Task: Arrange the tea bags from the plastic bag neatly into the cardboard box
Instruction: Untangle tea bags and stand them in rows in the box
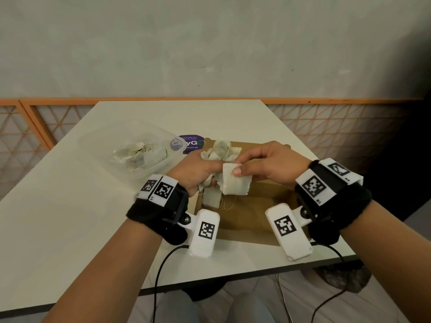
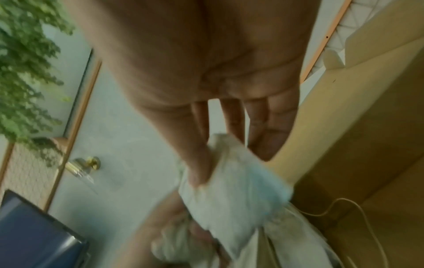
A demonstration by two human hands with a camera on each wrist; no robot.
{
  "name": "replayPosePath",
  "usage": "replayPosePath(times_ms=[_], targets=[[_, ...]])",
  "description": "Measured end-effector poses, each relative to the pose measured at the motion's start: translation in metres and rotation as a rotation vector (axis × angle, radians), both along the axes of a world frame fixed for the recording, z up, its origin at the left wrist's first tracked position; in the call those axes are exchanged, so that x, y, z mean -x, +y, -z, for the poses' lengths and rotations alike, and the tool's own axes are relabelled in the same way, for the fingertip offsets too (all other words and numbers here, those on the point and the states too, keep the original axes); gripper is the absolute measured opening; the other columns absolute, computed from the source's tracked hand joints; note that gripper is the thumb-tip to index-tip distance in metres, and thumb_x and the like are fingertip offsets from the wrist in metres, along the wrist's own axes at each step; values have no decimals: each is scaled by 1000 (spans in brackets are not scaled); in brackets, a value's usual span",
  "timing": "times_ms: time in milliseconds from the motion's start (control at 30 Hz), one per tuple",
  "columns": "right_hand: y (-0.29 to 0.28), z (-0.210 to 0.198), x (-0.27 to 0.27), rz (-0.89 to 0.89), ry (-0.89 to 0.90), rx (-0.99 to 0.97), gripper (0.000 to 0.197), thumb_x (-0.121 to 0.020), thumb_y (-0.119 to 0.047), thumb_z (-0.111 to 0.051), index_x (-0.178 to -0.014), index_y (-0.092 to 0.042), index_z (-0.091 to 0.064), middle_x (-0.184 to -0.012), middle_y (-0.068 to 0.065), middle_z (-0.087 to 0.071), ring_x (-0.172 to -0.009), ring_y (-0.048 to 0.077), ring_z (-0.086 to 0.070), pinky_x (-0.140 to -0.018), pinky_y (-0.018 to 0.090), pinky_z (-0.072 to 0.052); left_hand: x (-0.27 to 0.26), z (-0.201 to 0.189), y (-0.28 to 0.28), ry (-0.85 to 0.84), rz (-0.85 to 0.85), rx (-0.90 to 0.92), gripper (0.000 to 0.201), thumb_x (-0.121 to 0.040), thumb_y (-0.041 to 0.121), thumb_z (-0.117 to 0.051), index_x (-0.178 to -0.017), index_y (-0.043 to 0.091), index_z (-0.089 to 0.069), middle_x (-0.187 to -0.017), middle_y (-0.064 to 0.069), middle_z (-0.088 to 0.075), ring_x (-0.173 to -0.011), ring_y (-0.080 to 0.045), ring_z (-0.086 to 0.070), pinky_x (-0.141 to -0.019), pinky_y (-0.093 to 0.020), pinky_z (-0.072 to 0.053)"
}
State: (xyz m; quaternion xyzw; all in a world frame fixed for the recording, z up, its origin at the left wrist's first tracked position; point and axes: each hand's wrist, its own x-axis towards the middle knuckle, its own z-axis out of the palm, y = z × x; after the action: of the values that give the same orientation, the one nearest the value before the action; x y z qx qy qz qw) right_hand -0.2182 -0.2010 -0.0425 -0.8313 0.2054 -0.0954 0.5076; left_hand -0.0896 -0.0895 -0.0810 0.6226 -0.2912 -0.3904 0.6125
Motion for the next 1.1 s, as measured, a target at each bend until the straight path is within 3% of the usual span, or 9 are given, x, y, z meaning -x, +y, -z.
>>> replayPosePath(times_ms=[200, 300, 400, 500, 600, 733, 833, 933, 1100], targets=[[-10, 10, -4, 197, -128, -91, 9, -74, -7, -74, -80, -12, -70, -97, 15, -69, -96, 31, -65, -89, 46, -53, -5, 0, -1, 498, -45, 198, 40, -70, 33, -71, -104, 13, -64, -91, -4, -66, -64, -9, -56, -37, -11, -40], [-9, 15, -1, 255, -253, -251, 8, -78, -2, -69, -83, -7, -68, -94, 14, -68, -88, 26, -66, -80, 38, -57, -5, 4, 2, 460, -58, 227, 23, -71, 25, -72, -90, 14, -66, -87, -3, -66, -61, -7, -56, -39, -10, -38], [-1, 20, -1, 257, -302, -373, 8, -80, 2, -65, -87, -2, -67, -90, 10, -68, -81, 19, -67, -72, 29, -59, 2, 5, -3, 399, -55, 236, 20, -83, 9, -64, -103, 5, -64, -92, -7, -64, -60, -7, -57, -39, -10, -38], [0, 23, 3, 271, -254, -224, 14, -79, -4, -69, -93, -3, -68, -96, 11, -68, -87, 19, -65, -78, 23, -56, 1, 5, -6, 332, -124, 243, 33, -85, 3, -62, -117, -3, -58, -98, -13, -62, -66, -12, -57, -39, -12, -39], [-3, 18, 14, 314, -267, 59, 7, -75, -15, -74, -79, -18, -69, -102, -1, -65, -94, 9, -58, -79, 6, -41, -6, 5, -3, 219, -155, 256, 22, -84, 1, -64, -105, -1, -62, -97, -17, -63, -69, -17, -56, -40, -14, -39], [-4, 9, 14, 185, -265, 36, 16, -72, -11, -76, -71, -25, -68, -118, -6, -61, -111, 6, -54, -103, 24, -34, -6, 2, 2, 44, -81, 222, 15, -84, -2, -63, -97, 4, -64, -81, -7, -66, -63, -15, -58, -41, -16, -39], [-5, 7, 9, 140, -252, -31, 10, -75, -7, -73, -79, -15, -70, -105, 5, -68, -101, 15, -61, -95, 28, -48, 0, 2, 2, -42, -28, 222, 26, -83, -1, -64, -109, -1, -62, -78, -3, -66, -59, -10, -58, -41, -17, -39], [-5, 11, 4, 204, -252, -45, 9, -75, -7, -73, -83, -10, -70, -85, 5, -68, -86, 18, -63, -88, 33, -53, 5, 4, 3, -45, -38, 238, 21, -84, 1, -64, -105, -1, -62, -76, -4, -64, -56, -9, -57, -42, -16, -39], [-2, 15, 0, 245, -269, -38, 8, -75, -7, -74, -81, -9, -69, -85, 9, -68, -85, 22, -64, -84, 35, -54, 14, 4, 7, 8, -53, 263, 21, -80, 22, -68, -96, 9, -64, -77, -4, -65, -56, -8, -57, -42, -16, -40]])
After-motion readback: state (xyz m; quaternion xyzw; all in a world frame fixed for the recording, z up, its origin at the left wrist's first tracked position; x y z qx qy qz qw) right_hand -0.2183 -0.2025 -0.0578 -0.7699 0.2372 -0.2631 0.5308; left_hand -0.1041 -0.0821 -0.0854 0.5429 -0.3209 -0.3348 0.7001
